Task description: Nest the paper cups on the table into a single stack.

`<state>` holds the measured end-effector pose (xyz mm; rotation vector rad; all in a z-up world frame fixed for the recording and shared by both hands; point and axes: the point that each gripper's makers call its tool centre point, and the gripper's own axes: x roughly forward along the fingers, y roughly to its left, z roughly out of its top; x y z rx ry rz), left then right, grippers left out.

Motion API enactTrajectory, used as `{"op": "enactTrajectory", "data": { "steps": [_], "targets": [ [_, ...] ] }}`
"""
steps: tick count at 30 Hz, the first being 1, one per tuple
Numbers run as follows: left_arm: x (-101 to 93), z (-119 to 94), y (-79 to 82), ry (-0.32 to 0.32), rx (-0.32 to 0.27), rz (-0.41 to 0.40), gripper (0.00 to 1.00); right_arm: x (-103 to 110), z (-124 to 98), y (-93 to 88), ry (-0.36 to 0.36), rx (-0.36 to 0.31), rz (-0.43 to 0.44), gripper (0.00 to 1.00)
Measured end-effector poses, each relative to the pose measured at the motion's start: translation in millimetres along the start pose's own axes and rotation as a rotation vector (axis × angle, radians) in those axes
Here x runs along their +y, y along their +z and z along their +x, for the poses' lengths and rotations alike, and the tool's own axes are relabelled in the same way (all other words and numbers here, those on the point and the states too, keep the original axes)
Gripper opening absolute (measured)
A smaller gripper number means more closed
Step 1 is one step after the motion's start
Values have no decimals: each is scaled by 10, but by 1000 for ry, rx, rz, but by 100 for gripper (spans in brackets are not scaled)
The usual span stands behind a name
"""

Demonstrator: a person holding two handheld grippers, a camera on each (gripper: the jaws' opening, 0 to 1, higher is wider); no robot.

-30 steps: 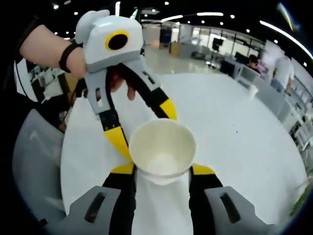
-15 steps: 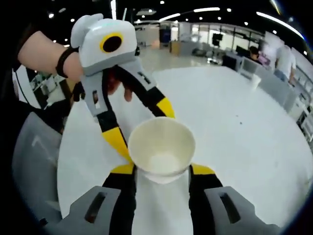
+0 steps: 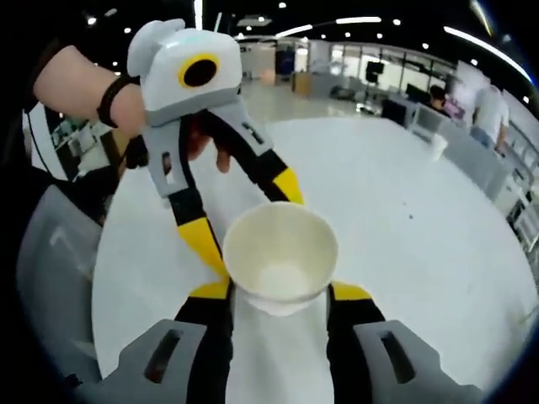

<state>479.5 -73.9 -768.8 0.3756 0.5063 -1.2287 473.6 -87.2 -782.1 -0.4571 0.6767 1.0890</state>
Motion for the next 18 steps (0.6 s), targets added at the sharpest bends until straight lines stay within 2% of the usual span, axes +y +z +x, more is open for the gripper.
{"op": "enactTrajectory", "data": {
  "steps": [3,4,7,13,18],
  "targets": [
    [2,-22,-5,5,6,5,42,-14,-4,2,-5,-4,1,44],
    [16,-49,17,21,4,28,43,-22,-8,-17,-12,5,-1,45],
    [13,-104,10,24,6,20,45,-3,-35,-46,-18,12,7,48],
    [-8,-228,-16,46,6,1,46,36,-174,-111,-46,12,19,49],
    [-86,-359,11,67,-17,-10,48,80,-316,-127,-78,-6,39,55]
  ]
}}
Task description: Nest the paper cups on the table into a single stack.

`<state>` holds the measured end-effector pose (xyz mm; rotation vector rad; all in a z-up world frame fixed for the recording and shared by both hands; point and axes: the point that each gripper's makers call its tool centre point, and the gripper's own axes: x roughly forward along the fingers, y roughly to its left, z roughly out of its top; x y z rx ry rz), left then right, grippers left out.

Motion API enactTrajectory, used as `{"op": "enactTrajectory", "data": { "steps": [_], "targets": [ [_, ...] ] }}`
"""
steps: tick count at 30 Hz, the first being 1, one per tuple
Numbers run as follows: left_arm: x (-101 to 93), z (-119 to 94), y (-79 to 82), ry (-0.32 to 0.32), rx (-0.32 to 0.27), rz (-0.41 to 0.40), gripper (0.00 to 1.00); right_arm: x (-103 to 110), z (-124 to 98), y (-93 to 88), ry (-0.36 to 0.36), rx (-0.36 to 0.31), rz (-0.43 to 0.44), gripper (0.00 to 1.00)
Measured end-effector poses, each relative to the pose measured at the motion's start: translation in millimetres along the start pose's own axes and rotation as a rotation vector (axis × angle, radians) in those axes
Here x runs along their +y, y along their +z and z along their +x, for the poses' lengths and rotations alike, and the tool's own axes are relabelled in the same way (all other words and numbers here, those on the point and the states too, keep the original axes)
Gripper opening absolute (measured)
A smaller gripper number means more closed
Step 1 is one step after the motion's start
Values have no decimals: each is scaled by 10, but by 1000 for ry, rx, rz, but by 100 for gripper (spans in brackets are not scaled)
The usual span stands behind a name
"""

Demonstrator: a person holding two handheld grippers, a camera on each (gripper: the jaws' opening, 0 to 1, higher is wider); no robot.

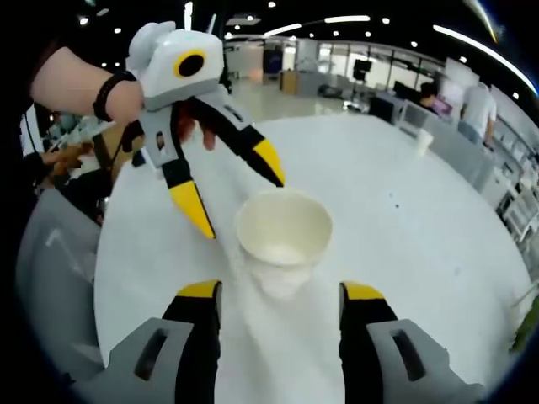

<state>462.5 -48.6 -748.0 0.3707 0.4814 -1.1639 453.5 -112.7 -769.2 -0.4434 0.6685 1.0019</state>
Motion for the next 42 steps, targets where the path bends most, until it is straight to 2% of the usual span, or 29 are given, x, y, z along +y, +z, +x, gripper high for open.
{"op": "enactTrajectory", "data": {
  "steps": [9,19,25,31,35,39,40,42],
  "targets": [
    [-151,-243,-45,48,-31,-73,57,116,-291,-3,-76,-39,41,73],
    [-392,-572,-101,111,-78,-134,66,375,-577,-46,-131,-78,68,82],
    [-579,-737,-132,137,-132,-195,73,528,-775,-143,-170,-97,81,90],
    [-753,-931,-120,159,-215,-255,81,592,-937,-245,-207,-124,90,100],
    [-863,-1069,-135,171,-254,-265,86,635,-1047,-282,-227,-147,92,100],
    [-879,-1235,-103,221,-320,-264,96,654,-1123,-301,-244,-182,114,100],
    [-889,-1265,-108,227,-325,-266,98,659,-1155,-276,-250,-209,120,100],
    [-912,-1328,-162,239,-318,-268,98,672,-1175,-291,-250,-214,123,100]
  ]
}}
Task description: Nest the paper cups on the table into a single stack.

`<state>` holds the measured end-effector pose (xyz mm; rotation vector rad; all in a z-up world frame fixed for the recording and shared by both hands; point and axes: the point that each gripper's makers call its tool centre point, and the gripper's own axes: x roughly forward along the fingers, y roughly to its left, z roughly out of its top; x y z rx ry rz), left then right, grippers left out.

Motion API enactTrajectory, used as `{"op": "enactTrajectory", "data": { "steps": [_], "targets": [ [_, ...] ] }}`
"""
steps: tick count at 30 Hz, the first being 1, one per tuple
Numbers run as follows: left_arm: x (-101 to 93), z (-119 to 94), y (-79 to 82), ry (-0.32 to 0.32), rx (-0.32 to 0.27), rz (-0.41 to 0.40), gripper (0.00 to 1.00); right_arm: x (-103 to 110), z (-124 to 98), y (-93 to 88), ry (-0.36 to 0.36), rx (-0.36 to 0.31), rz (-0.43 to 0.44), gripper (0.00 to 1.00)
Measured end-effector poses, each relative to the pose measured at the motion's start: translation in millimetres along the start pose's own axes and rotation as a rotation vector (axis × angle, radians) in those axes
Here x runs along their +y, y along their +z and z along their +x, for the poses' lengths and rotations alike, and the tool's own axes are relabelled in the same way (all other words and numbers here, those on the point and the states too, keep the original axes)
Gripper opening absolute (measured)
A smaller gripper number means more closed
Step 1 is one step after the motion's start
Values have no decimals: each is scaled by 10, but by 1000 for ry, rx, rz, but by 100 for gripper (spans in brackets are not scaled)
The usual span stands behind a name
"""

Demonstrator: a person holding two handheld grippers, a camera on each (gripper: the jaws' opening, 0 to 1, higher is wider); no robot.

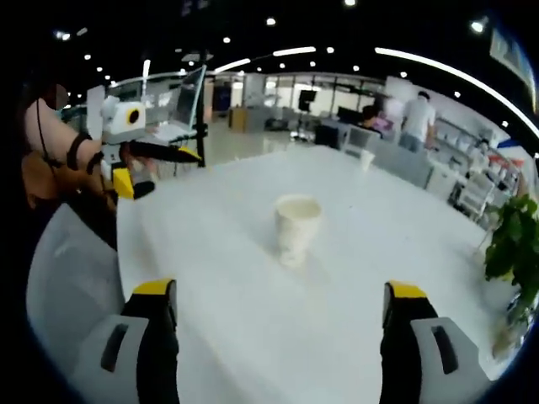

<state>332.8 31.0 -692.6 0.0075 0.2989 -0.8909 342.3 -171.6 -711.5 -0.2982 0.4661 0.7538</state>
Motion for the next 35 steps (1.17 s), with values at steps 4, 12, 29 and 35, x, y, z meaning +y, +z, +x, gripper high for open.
{"op": "enactTrajectory", "data": {
  "steps": [4,12,29,35],
  "targets": [
    [7,-204,-108,13,51,12,98,-5,-86,-31,7,5,0,100],
    [247,-561,175,87,-35,34,98,-62,-384,48,22,-44,-96,100],
    [234,-493,16,67,32,48,98,-343,-505,-268,-39,22,-50,98],
    [268,-497,23,77,38,47,98,-318,-480,-318,-30,44,-61,98]
  ]
}}
